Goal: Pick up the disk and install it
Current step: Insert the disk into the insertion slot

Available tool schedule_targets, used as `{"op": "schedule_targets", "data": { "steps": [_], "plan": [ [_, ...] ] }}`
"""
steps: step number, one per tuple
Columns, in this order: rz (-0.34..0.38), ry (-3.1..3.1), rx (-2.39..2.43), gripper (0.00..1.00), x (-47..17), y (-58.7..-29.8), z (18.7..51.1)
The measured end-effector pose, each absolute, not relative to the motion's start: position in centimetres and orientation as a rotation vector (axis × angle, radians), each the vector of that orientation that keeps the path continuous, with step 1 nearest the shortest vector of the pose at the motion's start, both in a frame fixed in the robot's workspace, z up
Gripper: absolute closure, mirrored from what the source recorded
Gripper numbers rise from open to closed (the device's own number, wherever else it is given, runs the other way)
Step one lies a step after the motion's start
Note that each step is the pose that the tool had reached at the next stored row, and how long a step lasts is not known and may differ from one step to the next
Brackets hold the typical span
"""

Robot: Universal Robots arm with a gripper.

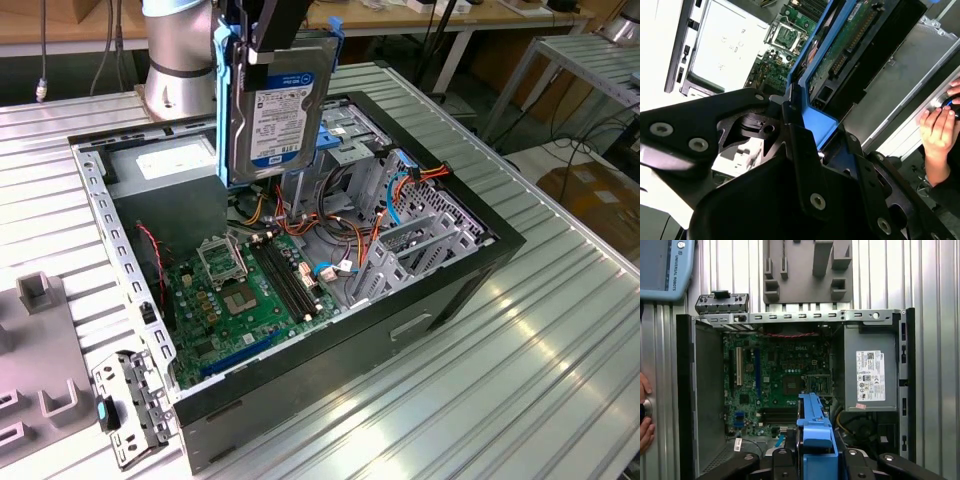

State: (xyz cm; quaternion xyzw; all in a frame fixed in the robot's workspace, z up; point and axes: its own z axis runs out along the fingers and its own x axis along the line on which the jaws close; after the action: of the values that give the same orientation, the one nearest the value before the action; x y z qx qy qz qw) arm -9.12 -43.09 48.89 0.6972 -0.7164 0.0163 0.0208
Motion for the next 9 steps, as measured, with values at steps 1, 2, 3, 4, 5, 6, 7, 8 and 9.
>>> {"op": "schedule_targets", "data": {
  "steps": [1,2,3,4,5,6,7,8,9],
  "plan": [
    [0.051,-2.221,2.162,0.63,-9.1,-43.1,48.9],
    [0.051,-2.221,2.162,0.63,-9.1,-43.2,48.9],
    [0.051,-2.221,2.162,0.63,-9.1,-43.3,48.9],
    [0.051,-2.221,2.162,0.63,-9.1,-43.3,48.9],
    [0.051,-2.221,2.162,0.63,-9.1,-43.4,48.9],
    [0.051,-2.221,2.162,0.63,-9.1,-43.5,48.9],
    [0.051,-2.221,2.162,0.63,-9.1,-43.7,48.9],
    [0.051,-2.221,2.162,0.63,-9.1,-44.0,48.9],
    [0.051,-2.221,2.162,0.63,-9.1,-44.2,48.9]
  ]
}}
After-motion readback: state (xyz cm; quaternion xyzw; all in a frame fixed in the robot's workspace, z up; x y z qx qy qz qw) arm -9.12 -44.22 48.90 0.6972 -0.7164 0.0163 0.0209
